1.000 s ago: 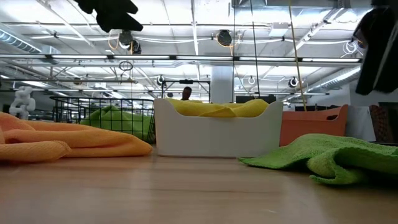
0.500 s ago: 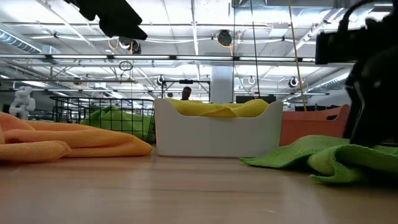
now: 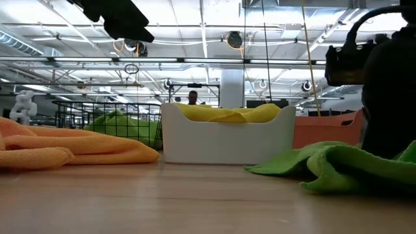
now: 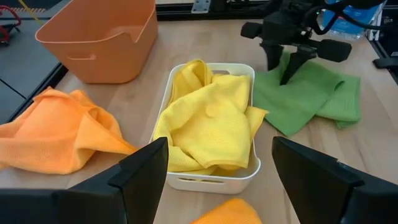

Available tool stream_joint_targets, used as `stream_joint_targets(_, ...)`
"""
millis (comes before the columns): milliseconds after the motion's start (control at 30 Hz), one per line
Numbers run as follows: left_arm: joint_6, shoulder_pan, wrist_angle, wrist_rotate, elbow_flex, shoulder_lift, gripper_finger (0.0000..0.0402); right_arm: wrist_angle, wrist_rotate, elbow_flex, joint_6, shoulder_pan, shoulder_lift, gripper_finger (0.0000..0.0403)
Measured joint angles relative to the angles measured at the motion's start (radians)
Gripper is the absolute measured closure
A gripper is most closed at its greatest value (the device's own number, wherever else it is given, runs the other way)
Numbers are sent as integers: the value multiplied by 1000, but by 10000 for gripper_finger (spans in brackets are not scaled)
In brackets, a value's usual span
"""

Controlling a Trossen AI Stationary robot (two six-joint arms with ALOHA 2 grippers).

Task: Sort microfiber towel by color & place in baskets
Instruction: Put the green microfiber towel into the black wire basket

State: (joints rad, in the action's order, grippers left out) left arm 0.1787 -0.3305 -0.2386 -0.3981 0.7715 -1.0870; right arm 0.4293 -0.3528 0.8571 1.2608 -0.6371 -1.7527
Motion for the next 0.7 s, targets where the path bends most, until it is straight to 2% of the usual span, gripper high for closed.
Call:
stream_joint_targets(67,0,0,3,0,0,0,111,-19,-2,0,-8,-7,6,359)
stream_joint_targets(133,0,0,24,0,0,-4,111,-29,-17,-3,-18,-18,21,389)
stream_joint_targets(400,-25,-1,186,83,0,-78,111,-159,-57,-5,-117,-56,151,398)
stream_joint_targets(533,-61,-10,313,118,0,-137,111,-257,-124,18,-256,-73,212,399)
stream_joint_targets(700,-90,-27,504,163,0,-200,111,-260,-219,118,-503,-86,227,400)
